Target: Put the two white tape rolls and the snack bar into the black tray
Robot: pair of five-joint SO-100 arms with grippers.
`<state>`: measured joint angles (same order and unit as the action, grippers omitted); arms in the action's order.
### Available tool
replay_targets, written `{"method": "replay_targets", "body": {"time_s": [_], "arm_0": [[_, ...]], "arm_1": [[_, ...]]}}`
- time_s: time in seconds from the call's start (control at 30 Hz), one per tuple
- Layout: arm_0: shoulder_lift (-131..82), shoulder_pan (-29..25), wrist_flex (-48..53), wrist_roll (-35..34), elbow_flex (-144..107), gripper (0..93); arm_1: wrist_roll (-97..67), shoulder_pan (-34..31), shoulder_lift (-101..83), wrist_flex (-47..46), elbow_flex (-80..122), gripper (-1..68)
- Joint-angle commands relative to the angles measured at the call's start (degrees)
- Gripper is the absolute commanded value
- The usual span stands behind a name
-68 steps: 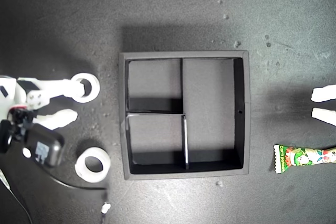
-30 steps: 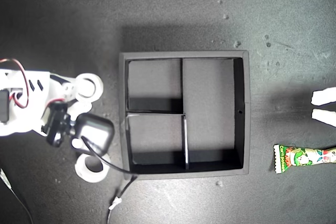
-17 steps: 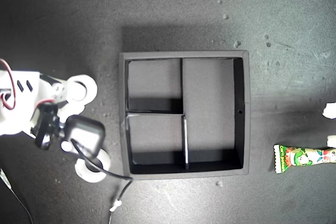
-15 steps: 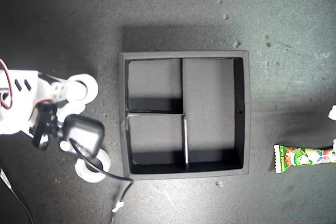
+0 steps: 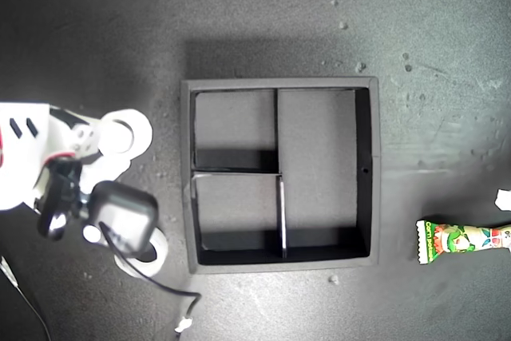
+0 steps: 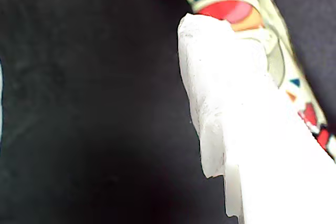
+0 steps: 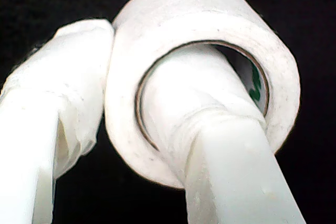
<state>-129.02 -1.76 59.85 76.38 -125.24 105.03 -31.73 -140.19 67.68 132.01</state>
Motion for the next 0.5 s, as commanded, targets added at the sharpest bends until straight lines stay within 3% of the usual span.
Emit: {"method": "replay_targets", "body": {"time_s": [0.0, 0.3, 0.47], "arm_0": [[-2.55, 0.88, 1.58, -0.7, 4.39, 0.1], [-3.34, 0.88, 3.25, -0.97, 5.89, 0.1], [-2.64, 0.44, 3.34, -1.32, 7.12, 0.1]], "arm_1": [[11.16, -4.83, 0.09, -3.16, 2.99, 25.0], [23.64, -9.58, 1.76, -18.11, 16.17, 30.4], [22.76, -8.35, 10.72, -23.29, 14.5, 31.5]]}}
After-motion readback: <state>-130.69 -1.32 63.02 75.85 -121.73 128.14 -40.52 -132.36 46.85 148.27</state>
